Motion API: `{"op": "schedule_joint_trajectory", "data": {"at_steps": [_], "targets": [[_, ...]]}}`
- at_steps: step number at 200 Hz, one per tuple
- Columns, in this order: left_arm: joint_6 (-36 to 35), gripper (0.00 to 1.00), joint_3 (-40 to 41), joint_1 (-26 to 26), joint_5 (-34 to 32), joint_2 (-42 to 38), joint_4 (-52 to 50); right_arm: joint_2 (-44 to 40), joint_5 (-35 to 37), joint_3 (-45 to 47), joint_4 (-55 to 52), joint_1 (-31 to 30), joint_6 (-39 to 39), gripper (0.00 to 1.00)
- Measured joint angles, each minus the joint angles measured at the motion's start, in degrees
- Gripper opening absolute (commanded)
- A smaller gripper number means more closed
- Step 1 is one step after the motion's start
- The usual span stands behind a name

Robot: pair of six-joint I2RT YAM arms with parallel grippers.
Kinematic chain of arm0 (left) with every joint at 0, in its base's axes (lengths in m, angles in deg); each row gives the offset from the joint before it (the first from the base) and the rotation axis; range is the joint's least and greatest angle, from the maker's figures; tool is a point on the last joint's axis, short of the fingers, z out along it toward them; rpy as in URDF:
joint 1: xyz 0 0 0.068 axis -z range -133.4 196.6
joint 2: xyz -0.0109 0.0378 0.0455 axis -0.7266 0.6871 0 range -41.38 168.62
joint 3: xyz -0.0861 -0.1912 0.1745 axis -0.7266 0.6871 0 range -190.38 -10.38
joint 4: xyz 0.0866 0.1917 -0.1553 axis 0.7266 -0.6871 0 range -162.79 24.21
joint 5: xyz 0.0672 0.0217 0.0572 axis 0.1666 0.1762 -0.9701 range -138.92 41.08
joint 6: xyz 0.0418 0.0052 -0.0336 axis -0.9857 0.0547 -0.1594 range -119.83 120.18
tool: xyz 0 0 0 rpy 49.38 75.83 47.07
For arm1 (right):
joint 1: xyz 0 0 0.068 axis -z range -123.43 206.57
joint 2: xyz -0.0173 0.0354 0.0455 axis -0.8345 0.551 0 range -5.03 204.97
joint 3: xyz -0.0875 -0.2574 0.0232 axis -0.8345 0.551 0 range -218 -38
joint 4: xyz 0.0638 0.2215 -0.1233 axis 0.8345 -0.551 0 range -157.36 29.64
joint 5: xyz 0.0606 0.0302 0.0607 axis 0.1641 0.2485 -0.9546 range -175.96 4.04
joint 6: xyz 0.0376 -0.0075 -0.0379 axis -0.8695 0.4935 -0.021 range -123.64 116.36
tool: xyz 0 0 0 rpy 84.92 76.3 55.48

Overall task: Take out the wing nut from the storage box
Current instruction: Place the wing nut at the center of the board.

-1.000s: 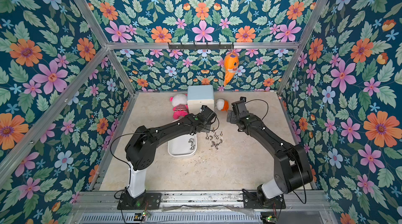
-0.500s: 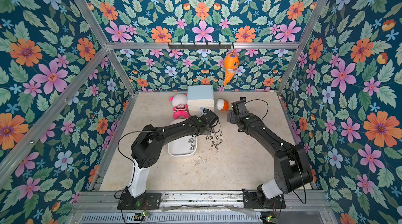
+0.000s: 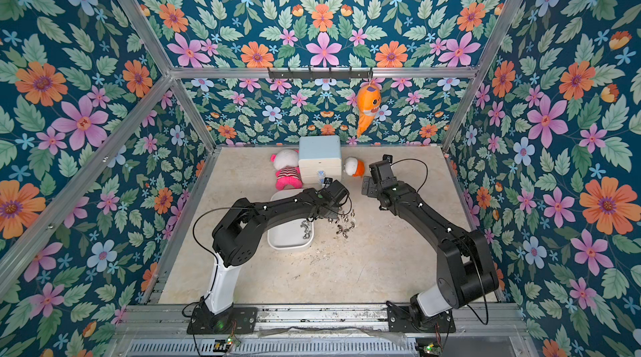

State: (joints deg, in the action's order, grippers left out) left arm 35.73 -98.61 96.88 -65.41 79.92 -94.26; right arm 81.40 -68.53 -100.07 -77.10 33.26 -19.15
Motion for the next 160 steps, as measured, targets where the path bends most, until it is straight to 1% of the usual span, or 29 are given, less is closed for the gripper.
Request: {"op": "schedule_joint_trajectory", "data": {"at_steps": [93, 160], "targets": [[0.2, 0.07, -0.7, 0.0, 0.9, 1.6, 0.5, -0.5, 0.0, 0.4, 0.1, 0.0, 0.0, 0.99], [1.5, 0.08, -1.5, 0.0, -1.3, 2.0, -1.6, -0.8, 0.0, 0.7, 0.1, 0.0, 0.0, 0.99]]}}
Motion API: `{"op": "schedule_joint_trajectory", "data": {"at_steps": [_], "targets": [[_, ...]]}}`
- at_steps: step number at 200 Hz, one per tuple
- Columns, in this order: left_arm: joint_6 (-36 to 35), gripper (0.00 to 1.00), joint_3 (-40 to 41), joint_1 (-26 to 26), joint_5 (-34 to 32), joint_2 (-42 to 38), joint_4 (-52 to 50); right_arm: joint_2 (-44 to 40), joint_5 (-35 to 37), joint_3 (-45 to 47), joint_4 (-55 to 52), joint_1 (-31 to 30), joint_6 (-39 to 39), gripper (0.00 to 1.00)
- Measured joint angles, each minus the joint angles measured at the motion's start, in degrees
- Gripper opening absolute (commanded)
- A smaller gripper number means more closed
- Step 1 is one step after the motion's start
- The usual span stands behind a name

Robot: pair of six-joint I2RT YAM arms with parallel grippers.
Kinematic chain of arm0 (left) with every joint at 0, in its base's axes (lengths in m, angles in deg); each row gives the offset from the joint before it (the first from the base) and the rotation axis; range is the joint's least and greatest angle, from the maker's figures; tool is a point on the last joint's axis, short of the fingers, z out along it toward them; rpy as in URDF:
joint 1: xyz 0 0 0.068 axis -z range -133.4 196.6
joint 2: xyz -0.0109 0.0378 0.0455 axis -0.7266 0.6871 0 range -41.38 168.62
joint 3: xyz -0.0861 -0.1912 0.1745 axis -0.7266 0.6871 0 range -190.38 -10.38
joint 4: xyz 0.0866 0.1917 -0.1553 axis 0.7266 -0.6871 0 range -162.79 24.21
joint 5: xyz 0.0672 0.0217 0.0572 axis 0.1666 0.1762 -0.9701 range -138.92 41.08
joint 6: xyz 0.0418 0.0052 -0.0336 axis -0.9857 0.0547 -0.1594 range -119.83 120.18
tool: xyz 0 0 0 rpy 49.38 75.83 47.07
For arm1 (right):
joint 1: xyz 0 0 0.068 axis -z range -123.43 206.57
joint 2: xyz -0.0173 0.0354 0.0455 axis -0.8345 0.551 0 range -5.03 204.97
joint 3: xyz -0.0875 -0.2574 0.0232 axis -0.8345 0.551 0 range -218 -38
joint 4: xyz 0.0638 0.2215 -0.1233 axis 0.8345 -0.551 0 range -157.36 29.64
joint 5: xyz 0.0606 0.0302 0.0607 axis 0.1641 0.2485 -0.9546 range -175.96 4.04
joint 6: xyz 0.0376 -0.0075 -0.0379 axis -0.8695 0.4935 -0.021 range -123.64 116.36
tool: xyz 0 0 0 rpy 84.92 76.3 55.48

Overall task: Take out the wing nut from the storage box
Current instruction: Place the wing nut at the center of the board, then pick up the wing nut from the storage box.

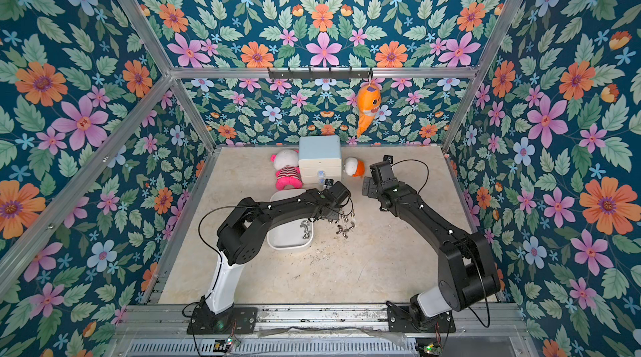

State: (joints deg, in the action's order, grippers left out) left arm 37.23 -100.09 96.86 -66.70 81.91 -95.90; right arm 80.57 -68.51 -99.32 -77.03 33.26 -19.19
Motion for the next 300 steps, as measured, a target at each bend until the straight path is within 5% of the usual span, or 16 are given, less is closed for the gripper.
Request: {"op": "schedule_joint_trajectory", "data": {"at_steps": [143, 229, 300], "targets": [[0.4, 0.27, 1.1, -0.1, -0.3, -1.1, -1.1, -0.3, 0.0, 0.4, 0.0, 0.0, 0.0, 0.99], [-1.2, 0.30, -0.3, -0.8, -3.1, -9.1, -1.2, -0.3, 0.0, 0.4, 0.0, 0.0, 0.0, 0.99], [-1.3, 0.31, 9.4, -5.0, -4.9, -22.7, -1.3, 0.0, 0.0, -0.3, 0.0, 0.0, 0.0, 0.99]]}}
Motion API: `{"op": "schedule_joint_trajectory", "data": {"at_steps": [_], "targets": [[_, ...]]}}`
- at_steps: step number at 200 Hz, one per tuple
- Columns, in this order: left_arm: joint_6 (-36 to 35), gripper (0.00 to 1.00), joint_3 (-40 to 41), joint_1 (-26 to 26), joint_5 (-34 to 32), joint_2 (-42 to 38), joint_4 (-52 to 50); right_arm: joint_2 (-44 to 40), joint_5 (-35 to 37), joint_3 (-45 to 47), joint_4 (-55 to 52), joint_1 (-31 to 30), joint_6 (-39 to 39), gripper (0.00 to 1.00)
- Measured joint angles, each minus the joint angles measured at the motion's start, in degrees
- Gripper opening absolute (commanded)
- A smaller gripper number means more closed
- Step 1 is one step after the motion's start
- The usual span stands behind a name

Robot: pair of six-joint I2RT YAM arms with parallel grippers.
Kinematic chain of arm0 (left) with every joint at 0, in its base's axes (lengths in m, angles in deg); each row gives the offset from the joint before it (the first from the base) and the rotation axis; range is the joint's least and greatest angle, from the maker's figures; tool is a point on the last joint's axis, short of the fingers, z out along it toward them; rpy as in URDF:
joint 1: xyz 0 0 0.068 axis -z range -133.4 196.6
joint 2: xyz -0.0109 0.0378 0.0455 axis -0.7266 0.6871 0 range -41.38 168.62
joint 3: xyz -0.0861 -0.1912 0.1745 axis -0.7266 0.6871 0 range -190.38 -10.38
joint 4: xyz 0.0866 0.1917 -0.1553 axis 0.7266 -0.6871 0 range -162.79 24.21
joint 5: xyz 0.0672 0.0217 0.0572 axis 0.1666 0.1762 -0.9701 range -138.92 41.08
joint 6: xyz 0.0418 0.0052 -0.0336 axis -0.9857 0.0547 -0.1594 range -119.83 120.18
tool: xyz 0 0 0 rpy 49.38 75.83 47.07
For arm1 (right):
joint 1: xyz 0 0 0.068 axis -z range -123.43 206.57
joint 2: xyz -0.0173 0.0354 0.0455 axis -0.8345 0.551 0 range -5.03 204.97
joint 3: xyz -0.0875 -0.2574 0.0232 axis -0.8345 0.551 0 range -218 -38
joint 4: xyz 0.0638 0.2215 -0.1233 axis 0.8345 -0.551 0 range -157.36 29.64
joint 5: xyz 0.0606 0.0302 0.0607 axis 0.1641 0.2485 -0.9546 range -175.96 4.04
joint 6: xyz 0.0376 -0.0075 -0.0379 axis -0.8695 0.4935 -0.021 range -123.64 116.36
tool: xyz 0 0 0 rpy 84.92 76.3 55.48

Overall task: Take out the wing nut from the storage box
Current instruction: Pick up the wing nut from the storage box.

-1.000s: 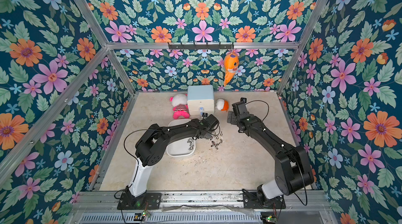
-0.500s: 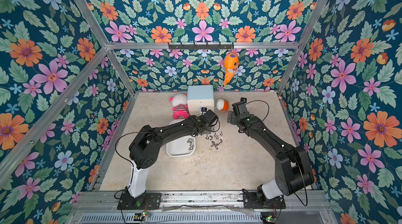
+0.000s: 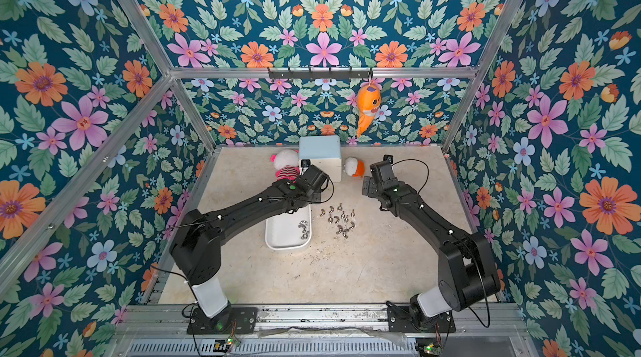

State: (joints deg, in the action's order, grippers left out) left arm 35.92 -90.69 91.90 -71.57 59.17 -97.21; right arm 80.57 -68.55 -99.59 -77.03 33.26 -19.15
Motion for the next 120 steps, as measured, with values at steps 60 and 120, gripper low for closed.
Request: {"op": "schedule_joint_trajectory", "data": {"at_steps": [60, 120], "targets": [[-1.6, 0.31, 12.5, -5.2, 5.6, -8.5, 1.9, 0.1, -0.4, -0.4, -0.3, 0.0, 0.2, 0.99], [-6.3, 0.32, 19.1, -8.8, 15.8, -10.5, 9.0, 0.2, -0.4, -1.5, -1.2, 0.0, 0.2, 0.99]]}}
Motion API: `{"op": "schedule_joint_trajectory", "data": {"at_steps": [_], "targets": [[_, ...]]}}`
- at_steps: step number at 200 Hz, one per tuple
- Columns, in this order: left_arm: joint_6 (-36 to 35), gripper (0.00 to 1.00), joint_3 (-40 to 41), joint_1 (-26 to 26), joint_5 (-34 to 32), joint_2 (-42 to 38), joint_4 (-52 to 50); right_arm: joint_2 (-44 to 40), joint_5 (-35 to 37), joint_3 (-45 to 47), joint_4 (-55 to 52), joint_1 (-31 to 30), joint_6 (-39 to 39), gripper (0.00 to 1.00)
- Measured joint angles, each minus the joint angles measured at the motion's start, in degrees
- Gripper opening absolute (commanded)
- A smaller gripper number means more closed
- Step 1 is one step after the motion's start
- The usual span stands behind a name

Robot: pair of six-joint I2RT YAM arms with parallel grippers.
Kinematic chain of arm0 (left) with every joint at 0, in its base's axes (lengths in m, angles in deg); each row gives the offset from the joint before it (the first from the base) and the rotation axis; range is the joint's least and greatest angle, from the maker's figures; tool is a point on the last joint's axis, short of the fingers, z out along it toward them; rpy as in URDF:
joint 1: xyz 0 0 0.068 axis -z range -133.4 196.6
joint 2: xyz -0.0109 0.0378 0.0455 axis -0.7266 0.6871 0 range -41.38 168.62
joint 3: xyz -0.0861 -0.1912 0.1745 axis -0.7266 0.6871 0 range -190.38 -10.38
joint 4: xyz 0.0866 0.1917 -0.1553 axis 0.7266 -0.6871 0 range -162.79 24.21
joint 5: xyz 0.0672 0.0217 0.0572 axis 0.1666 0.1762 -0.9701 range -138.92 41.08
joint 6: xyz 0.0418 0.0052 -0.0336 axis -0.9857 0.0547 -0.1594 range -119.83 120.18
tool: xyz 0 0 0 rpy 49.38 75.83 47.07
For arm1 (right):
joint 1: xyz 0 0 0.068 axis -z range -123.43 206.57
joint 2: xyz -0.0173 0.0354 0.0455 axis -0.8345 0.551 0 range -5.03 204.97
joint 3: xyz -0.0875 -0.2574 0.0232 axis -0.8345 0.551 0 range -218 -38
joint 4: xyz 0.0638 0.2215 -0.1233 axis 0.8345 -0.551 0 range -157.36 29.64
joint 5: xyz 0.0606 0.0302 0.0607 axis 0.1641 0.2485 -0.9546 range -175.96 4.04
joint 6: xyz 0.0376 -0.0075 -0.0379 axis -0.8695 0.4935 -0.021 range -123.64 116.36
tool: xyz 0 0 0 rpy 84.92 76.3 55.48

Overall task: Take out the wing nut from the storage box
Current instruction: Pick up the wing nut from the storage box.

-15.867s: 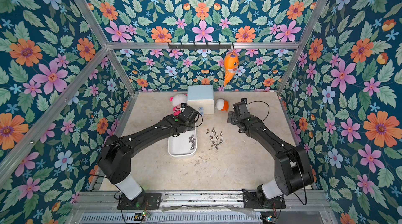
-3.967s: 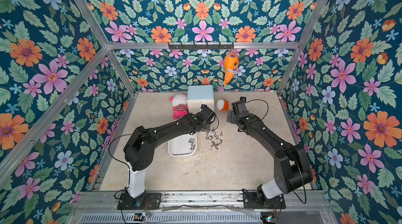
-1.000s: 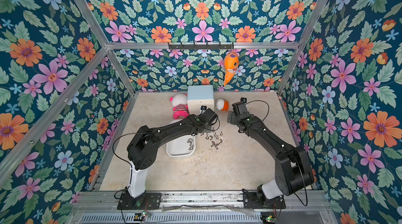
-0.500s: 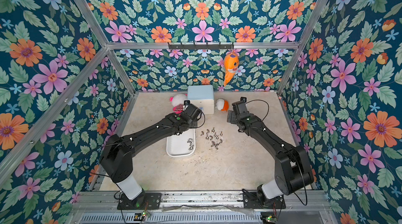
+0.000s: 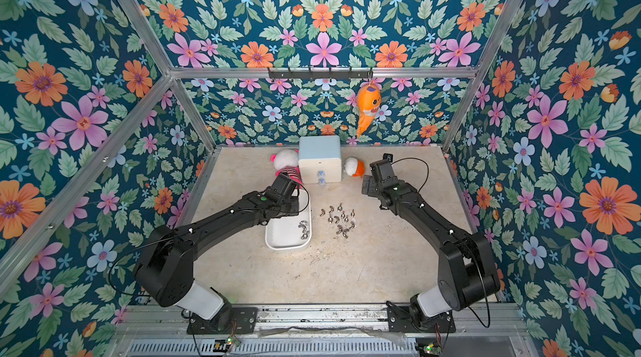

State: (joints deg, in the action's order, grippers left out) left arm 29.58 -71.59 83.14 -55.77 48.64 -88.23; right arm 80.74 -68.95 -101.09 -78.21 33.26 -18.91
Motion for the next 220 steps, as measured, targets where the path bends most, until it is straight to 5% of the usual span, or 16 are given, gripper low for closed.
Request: {"op": "schedule_joint_trajectory", "data": {"at_steps": [85, 220], "targets": [[-4.4, 0.34, 2.4, -1.0, 9.7, 3.9, 4.7, 0.3, 0.0, -0.5, -0.3, 0.0, 0.2, 0.99], [-7.3, 0.40, 4.1, -1.8, 14.6, 8.2, 6.6, 0.2, 0.0, 0.0, -0.3, 0.0, 0.1, 0.99]]}}
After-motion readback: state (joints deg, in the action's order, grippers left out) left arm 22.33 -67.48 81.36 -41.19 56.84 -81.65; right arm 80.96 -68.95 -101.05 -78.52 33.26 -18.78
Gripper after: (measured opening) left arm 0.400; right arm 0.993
